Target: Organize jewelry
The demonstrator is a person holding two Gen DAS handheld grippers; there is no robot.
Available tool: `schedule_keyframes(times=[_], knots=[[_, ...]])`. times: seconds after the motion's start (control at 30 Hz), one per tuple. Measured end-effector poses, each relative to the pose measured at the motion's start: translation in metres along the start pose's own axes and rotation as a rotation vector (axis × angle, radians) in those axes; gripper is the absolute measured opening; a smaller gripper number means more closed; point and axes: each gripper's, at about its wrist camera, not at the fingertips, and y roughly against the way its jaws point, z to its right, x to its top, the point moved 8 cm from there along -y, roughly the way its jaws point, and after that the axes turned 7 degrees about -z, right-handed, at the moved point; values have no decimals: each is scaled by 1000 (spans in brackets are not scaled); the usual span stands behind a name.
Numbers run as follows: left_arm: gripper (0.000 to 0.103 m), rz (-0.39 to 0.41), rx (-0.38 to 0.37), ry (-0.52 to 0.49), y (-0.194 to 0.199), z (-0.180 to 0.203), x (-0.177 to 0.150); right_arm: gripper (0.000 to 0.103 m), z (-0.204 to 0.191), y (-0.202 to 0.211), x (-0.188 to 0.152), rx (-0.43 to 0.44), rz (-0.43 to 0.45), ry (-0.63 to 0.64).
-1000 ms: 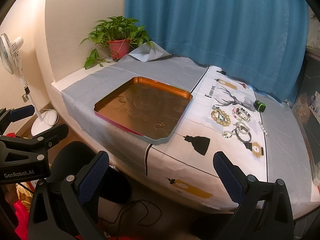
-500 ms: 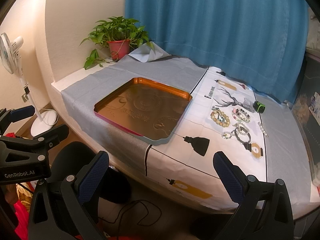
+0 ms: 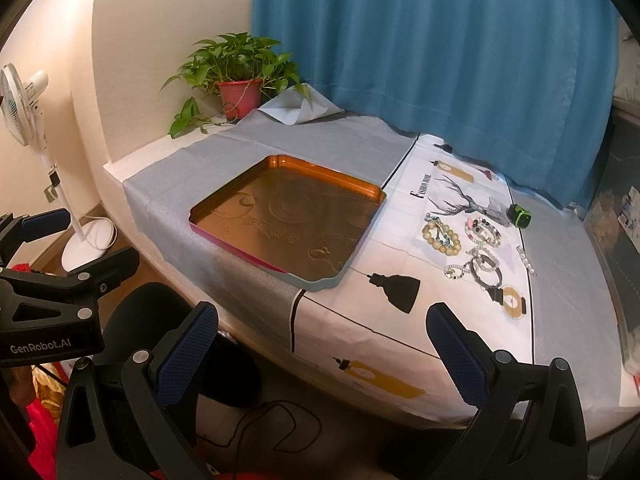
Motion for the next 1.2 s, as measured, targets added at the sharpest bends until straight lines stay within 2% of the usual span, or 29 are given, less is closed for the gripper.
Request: schedule_keyframes(times=[0.4,0.6,0.8,1.07,1.2], knots=[[103,-7,-1,-5,0,1,-2,103,-2,0,3,26,-3,-16],[103,-40,-7,-50,-9,17,-2,103,21,-10,-8,54,-15,-97],[103,-100,-61,-131,-28,63,6,103,90,-21,-28,-9,-29,-232],[103,-150,-129,-212,-59,142,37,103,218,-54,-38,-135,-64,-384],[103,-169,-159,-231,-82,183,68,103,260,-91,-32,-96,-108,-401]])
